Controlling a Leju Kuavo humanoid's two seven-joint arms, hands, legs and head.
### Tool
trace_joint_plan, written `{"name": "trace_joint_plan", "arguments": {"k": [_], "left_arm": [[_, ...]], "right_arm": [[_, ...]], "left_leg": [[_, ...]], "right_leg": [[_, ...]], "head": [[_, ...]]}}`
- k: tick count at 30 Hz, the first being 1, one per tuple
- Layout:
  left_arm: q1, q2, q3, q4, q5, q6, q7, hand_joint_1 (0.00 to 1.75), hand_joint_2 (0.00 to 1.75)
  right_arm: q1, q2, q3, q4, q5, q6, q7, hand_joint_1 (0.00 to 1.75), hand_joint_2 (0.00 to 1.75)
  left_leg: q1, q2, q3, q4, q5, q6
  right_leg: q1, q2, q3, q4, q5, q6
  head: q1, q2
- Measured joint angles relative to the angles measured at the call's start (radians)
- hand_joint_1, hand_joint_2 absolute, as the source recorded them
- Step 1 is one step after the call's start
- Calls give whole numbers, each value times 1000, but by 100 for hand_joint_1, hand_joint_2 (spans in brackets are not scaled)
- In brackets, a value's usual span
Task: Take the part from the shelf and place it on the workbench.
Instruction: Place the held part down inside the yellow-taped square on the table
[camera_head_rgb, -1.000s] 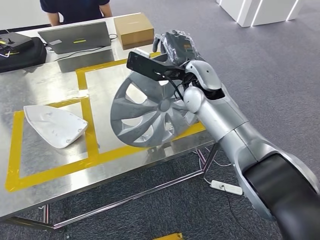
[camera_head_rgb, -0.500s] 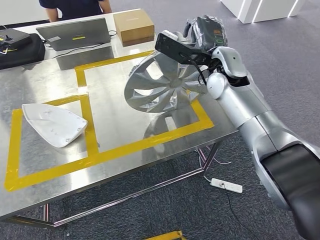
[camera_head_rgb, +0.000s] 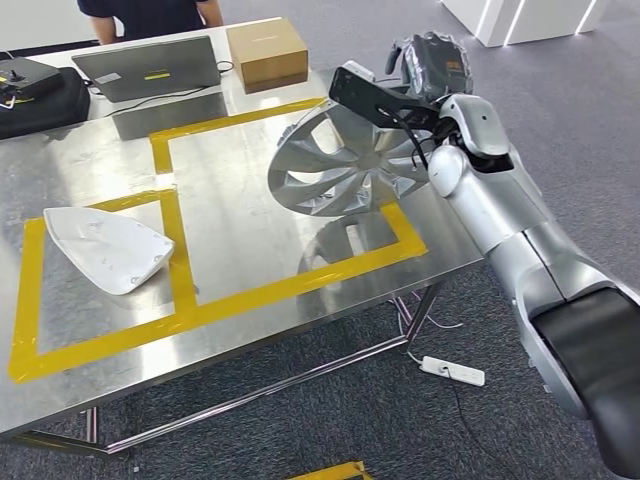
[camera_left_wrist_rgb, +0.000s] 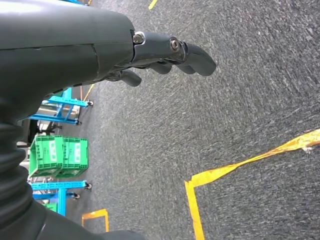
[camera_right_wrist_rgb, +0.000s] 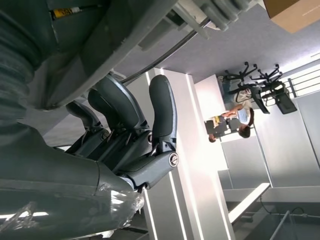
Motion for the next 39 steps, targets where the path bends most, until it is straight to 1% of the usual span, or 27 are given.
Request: {"name": "trace_joint_plan", "arguments": {"k": [8,23,28,35,39], "left_arm": [[-1,0,-16,0,5,-1,9,0,175],[-8,-3,-24,0,12,-2,17,0,175],[-8,-3,-24,0,17,-3,17,0,175],[-8,-4,-25,0,21,-4,18,0,175],[-8,-5,-25,0,22,-5,18,0,175]], "right_arm": [[13,8,0,7,-4,-9,-5,175,175],[50,99,-2,51,-18,-28,-17,175,175],[57,120,-2,66,-21,-30,-20,175,175],[70,153,-2,85,-26,-30,-23,175,175],[94,166,-2,99,-28,-28,-21,175,175]], "left_leg": [[0,0,0,0,0,0],[0,1,9,-1,0,0],[0,1,13,-1,0,0],[0,1,15,-2,0,0],[0,1,15,-1,2,0]], "right_leg": [[0,0,1,0,0,0],[0,2,6,0,0,-1],[1,2,2,-1,-1,-1],[0,2,4,-1,0,-1],[0,1,5,-1,1,-1]], "head": [[0,0],[0,0],[0,0],[0,0],[0,0]]}}
